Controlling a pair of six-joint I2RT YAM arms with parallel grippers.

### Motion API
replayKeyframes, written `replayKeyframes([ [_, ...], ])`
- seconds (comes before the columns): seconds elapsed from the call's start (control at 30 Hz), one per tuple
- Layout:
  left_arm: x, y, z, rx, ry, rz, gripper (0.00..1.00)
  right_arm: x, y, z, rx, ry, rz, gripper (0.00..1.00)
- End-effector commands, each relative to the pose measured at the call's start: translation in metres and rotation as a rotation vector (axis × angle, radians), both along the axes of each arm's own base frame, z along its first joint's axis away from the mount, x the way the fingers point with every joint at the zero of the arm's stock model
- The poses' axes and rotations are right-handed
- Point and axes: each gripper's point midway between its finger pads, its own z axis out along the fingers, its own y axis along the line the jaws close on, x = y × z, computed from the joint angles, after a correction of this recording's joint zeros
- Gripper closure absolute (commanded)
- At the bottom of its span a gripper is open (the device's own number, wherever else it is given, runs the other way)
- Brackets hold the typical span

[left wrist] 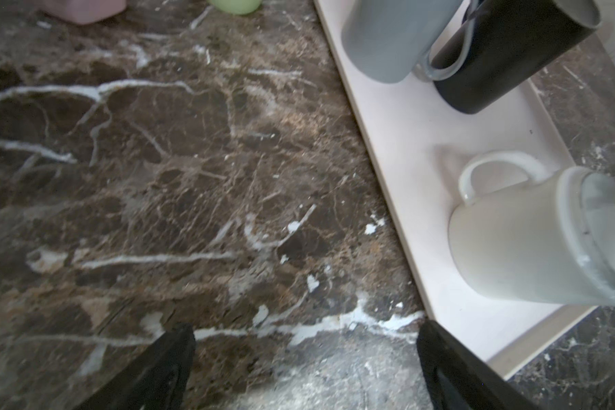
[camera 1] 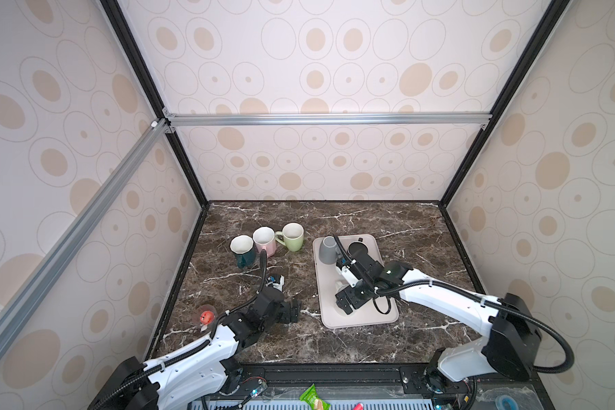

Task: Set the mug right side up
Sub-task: 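Carry the white mug toward the tray edge nearest the robot with the right gripper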

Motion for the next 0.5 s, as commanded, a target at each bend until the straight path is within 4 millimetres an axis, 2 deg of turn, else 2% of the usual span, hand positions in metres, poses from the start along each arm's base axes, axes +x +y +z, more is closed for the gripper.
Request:
replayKeyframes([
  [0.0,0.025,-0.033,0.034,-0.059,-0.071,-0.077,0.02,-0.007,-0.006,0.011,0.068,-0.009,-0.078,0.00],
  [0.2,0.052,-0.080,0.036,-0.077,-0.011,-0.164,0.02,-0.019,-0.031,0.027,0.179,-0.041,-0.247,0.00],
  [0.47,0.085,-0.118,0.044,-0.132,0.027,-0.138,0.02,-0.040,-0.056,0.005,0.208,0.005,-0.355,0.00],
])
